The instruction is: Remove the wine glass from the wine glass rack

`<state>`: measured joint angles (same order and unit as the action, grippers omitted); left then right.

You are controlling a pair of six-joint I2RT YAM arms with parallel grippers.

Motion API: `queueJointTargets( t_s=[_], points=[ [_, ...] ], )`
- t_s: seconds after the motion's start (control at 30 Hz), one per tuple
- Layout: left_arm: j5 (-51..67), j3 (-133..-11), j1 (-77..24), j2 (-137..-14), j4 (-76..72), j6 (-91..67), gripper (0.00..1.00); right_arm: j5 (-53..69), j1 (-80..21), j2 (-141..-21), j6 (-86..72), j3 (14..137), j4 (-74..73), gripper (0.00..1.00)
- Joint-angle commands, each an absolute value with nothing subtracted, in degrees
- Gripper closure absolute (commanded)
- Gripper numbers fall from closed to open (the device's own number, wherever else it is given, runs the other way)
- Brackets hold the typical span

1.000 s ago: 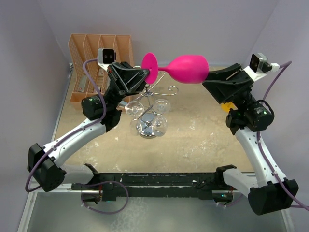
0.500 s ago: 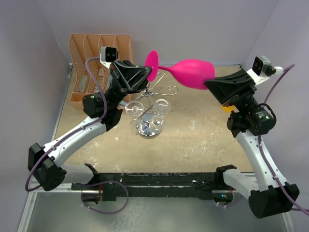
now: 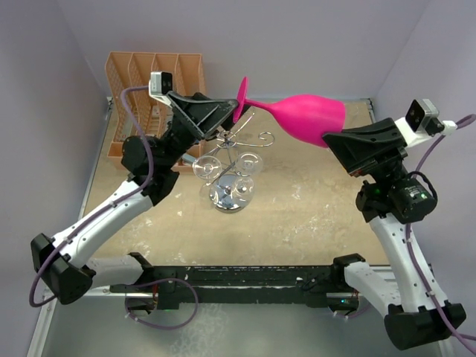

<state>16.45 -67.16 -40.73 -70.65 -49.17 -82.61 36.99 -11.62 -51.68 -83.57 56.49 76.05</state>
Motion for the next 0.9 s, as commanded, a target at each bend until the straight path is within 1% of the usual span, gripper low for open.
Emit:
queueJointTargets(
  t_s=[0.0, 0.1, 0.2, 0.23, 0.3, 0.43, 0.5, 0.57, 0.67, 0.73, 0.8, 0.87],
  points=[
    [15.3, -67.7, -40.8, -64.5, -33.9, -65.5, 0.2, 33.0, -12.2, -47.6, -76.0, 57.8, 69.2, 1.0],
    [10.5, -69.6, -40.7, -60.5, -20.0, -55.8, 0.15, 28.5, -12.2, -45.1, -65.7, 61.8, 53.0, 1.0],
    [2.6, -72.7, -40.6, -57.1, -6.9, -46.8, 0.15, 19.8, -12.2, -43.2, -53.2, 67.1, 32.3, 1.0],
    [0.4, -73.8, -40.7, -56.3, -2.9, -44.1, 0.15, 18.2, -12.2, -42.9, -52.0, 68.5, 29.0, 1.0],
    [-4.0, -76.3, -40.6, -55.1, 4.3, -39.0, 0.15, 11.0, -12.2, -42.3, -45.6, 71.6, 16.7, 1.0],
    [-20.7, -83.1, -40.7, -54.7, 21.1, -33.5, 0.15, 0.5, -12.2, -42.5, -30.8, 76.7, -0.8, 1.0],
    [-26.6, -85.6, -40.7, -54.9, 27.0, -31.4, 0.15, -4.9, -12.2, -43.5, -25.9, 78.4, -8.9, 1.0],
    [-30.6, -86.7, -40.7, -54.7, 29.0, -29.1, 0.15, -8.0, -12.2, -44.9, -22.8, 79.4, -15.9, 1.0],
    [-34.0, -86.4, -40.7, -53.8, 29.4, -26.6, 0.13, -9.0, -12.2, -46.5, -21.1, 78.8, -22.3, 1.0],
    [-34.2, -85.7, -40.7, -53.2, 28.7, -25.0, 0.09, -8.4, -12.2, -48.1, -20.9, 78.1, -24.7, 1.0],
    [-33.5, -85.2, -40.6, -52.6, 27.9, -23.8, 0.0, -7.9, -12.2, -50.1, -20.7, 77.7, -26.6, 1.0],
    [-32.5, -85.1, -40.7, -52.4, 27.9, -22.9, 0.01, -7.6, -12.2, -53.0, -20.5, 77.4, -28.0, 1.0]
  ],
)
